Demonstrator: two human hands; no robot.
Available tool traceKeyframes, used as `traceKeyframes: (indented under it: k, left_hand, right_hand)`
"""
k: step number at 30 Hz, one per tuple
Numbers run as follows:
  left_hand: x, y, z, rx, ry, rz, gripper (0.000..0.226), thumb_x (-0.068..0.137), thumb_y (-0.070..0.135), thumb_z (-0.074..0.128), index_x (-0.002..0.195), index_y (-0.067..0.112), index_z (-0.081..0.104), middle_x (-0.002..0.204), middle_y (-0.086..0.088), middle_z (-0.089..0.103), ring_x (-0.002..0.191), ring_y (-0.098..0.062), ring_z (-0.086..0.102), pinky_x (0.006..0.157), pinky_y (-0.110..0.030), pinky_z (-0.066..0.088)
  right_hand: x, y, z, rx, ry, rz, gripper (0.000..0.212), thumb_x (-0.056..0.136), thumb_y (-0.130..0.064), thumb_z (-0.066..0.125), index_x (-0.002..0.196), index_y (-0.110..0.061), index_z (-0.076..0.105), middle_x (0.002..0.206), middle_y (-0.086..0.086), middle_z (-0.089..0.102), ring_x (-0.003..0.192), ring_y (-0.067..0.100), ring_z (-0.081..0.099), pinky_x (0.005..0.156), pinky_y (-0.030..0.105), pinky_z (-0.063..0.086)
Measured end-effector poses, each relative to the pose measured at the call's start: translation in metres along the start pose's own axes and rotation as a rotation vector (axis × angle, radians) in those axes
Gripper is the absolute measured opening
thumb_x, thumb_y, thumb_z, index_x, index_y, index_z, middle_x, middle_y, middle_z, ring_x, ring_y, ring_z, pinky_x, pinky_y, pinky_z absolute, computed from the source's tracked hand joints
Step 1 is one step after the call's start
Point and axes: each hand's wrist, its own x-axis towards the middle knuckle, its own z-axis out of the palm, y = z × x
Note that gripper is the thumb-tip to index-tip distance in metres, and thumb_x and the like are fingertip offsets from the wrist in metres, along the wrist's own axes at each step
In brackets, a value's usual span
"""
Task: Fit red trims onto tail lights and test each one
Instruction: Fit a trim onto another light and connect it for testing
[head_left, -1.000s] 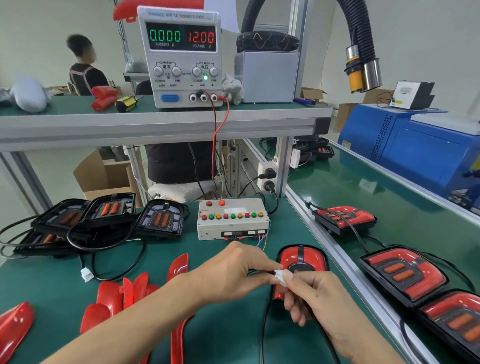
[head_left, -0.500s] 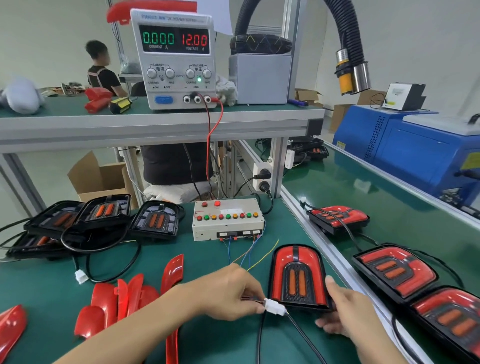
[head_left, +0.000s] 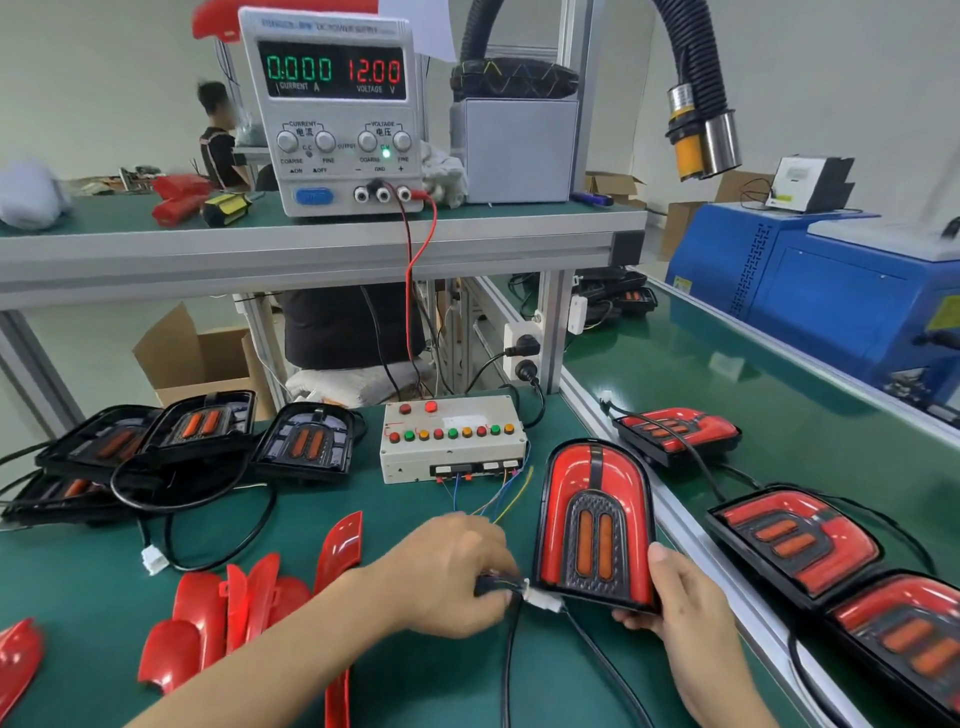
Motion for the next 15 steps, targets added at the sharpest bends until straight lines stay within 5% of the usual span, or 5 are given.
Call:
traceKeyframes:
  k: [6,11,15]
  left_hand:
    - [0.035,-0.033,-0.013,0.057,0.431,-0.192,0.028,0.079,0.013,0.064,0.102,0.014,0.08,0.096,0.003,0.076,0.103,-0.021,0.059,0.09,-0.038,0.046]
    - [0.07,-0.047,-0.001,0.302,0.315,-0.383,0.045,0.086,0.014,0.055,0.129,0.02,0.068,0.147,0.008,0.053,0.128,-0.027,0.041,0.098,-0.039,0.034]
    - [0.08,-0.051,0.008,0.34,0.205,-0.436,0.052,0.086,0.014,0.051,0.138,0.02,0.056,0.153,0.009,0.046,0.125,-0.025,0.039,0.101,-0.038,0.036]
  right_hand:
    - [-0.002,0.006,0.001,-0.022,-0.021,-0.063,0.042,0.09,-0.058,0.05,0.096,-0.025,0.074,0.079,0.014,0.075,0.064,0.028,0.07,0.057,0.031,0.057]
    - [0.001,0.011,-0.001,-0.026,-0.003,-0.045,0.047,0.089,-0.056,0.051,0.104,-0.016,0.07,0.078,0.014,0.075,0.061,0.027,0.069,0.054,0.028,0.055]
    - [0.001,0.013,-0.001,-0.034,-0.014,-0.051,0.05,0.088,-0.058,0.051,0.105,-0.015,0.07,0.078,0.013,0.075,0.061,0.027,0.069,0.055,0.027,0.055]
